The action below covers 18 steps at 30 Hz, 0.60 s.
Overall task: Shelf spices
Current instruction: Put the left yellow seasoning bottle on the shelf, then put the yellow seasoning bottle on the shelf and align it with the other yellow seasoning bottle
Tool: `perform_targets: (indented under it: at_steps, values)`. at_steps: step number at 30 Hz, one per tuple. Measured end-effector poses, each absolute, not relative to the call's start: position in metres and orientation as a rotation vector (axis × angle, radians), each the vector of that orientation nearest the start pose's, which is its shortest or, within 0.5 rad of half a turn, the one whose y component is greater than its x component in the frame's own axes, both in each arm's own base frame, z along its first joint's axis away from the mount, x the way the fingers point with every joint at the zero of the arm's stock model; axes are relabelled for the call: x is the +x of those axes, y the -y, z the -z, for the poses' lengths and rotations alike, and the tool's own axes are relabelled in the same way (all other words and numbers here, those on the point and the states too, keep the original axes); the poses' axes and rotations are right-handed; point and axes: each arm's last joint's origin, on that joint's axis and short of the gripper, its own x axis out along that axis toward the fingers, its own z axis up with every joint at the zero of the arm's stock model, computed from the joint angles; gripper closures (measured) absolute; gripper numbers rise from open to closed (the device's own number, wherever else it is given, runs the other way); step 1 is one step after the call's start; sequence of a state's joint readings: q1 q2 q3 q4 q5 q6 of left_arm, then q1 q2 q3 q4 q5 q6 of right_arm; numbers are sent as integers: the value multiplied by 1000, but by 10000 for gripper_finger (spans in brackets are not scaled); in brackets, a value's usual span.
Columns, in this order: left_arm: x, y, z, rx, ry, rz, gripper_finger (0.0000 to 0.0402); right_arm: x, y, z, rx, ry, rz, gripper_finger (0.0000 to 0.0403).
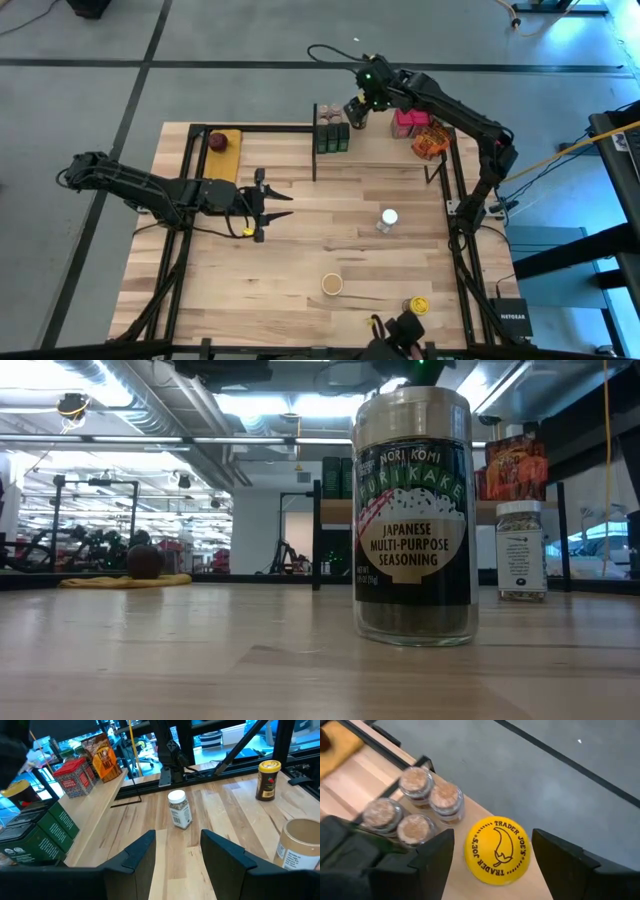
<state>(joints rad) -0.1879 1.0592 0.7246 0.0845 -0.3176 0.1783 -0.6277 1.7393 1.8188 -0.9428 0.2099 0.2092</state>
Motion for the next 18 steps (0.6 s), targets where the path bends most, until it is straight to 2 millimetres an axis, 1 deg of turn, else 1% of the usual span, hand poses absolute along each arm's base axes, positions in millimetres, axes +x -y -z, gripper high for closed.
perform_targets:
  at_steps: [2, 7, 10, 14, 16, 18]
  values:
    - [232, 35, -286, 240, -253, -107, 251, 291, 218, -379, 368, -773, 871, 130]
    - [232, 35, -286, 239, -252, -107, 251, 288, 206, -405, 358, -764, 844, 129]
    - [231, 35, -285, 229, -264, -108, 251, 286, 191, -420, 349, -785, 801, 129]
    - [231, 35, -284, 232, -282, -106, 251, 281, 156, -433, 379, -908, 683, 129]
    - [231, 35, -283, 228, -286, -106, 251, 278, 135, -437, 408, -978, 625, 129]
    - [231, 35, -282, 226, -298, -106, 251, 276, 110, -439, 400, -1044, 571, 129]
